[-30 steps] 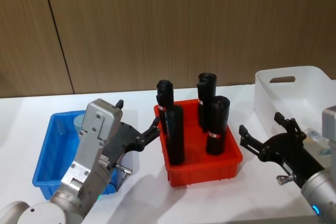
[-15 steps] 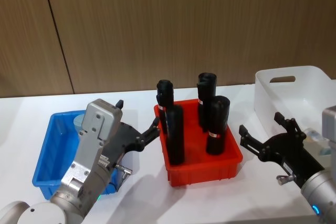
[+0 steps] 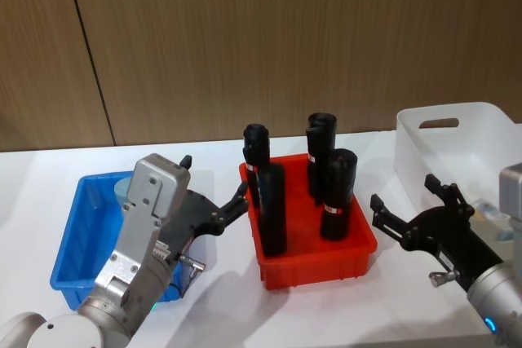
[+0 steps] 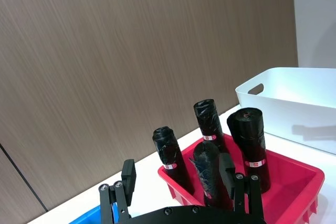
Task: Pick the cotton swabs from the blue box and place them into the white box.
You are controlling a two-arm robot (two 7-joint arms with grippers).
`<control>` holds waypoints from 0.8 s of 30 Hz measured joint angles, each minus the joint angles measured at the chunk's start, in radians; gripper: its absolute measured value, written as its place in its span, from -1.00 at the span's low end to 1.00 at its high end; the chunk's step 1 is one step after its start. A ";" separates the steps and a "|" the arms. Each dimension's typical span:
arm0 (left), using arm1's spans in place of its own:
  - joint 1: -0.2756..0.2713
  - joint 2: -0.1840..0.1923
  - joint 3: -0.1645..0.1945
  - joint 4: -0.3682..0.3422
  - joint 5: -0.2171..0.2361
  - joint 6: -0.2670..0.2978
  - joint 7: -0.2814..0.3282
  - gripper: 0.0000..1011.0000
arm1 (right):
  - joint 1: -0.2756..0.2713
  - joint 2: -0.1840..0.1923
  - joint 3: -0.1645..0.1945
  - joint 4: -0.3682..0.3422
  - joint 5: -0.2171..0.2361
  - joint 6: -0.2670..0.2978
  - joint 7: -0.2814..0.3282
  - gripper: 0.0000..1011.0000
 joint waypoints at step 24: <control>0.000 0.000 0.000 0.000 0.000 0.000 0.000 0.99 | 0.174 -0.034 0.020 0.240 0.035 -0.001 0.197 0.98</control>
